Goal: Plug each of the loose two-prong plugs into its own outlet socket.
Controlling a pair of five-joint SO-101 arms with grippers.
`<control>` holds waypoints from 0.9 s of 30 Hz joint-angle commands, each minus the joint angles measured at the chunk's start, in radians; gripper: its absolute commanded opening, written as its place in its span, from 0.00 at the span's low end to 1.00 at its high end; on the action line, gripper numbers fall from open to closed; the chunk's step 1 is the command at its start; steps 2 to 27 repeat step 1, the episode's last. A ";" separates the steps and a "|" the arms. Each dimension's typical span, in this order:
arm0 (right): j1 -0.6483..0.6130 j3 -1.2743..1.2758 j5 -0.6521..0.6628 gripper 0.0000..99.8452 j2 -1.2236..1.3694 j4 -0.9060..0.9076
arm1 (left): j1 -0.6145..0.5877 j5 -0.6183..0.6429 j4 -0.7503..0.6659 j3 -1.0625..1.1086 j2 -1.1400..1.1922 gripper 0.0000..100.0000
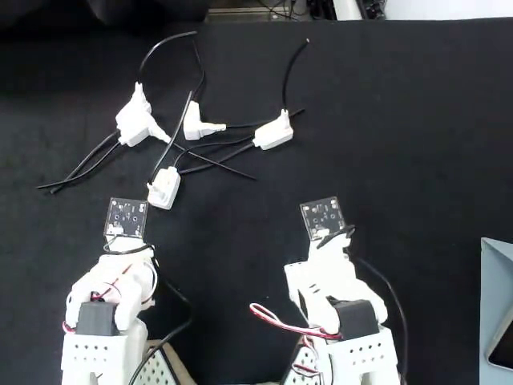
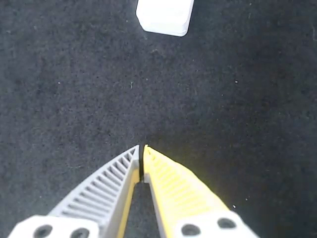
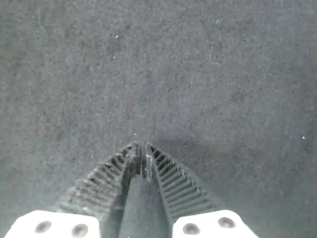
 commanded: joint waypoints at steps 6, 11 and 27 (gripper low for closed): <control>0.014 0.001 0.006 0.01 -0.085 0.005 | -0.007 -0.005 0.005 0.019 0.002 0.03; 0.014 0.001 0.006 0.01 -0.085 0.005 | -0.007 -0.005 0.005 0.019 0.002 0.03; 0.014 0.001 0.006 0.01 -0.085 0.005 | -0.007 -0.005 0.005 0.019 0.002 0.03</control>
